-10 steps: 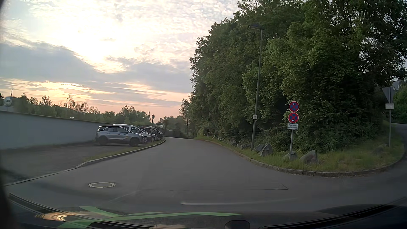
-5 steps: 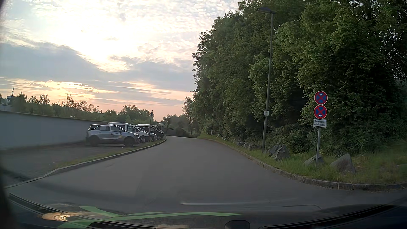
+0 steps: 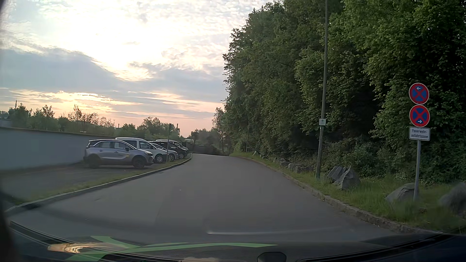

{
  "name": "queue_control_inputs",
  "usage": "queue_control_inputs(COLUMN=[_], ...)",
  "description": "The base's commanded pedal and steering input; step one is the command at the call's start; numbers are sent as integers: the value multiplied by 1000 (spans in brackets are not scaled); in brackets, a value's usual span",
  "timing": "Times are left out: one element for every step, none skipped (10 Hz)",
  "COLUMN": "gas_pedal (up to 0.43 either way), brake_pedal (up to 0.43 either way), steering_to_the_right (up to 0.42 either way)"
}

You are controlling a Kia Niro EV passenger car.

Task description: Follow the waypoints while adhering to traffic rules and regulations

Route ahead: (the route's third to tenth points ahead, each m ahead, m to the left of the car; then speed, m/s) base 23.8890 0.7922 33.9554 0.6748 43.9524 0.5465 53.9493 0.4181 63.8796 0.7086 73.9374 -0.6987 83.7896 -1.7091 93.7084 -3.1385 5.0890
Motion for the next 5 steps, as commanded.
queue_control_inputs(gas_pedal=[87, 87, 98, 98, 87], brake_pedal=[0, 0, 0, 0, 0], steering_to_the_right=[-25, -25, -32, -37, -35])
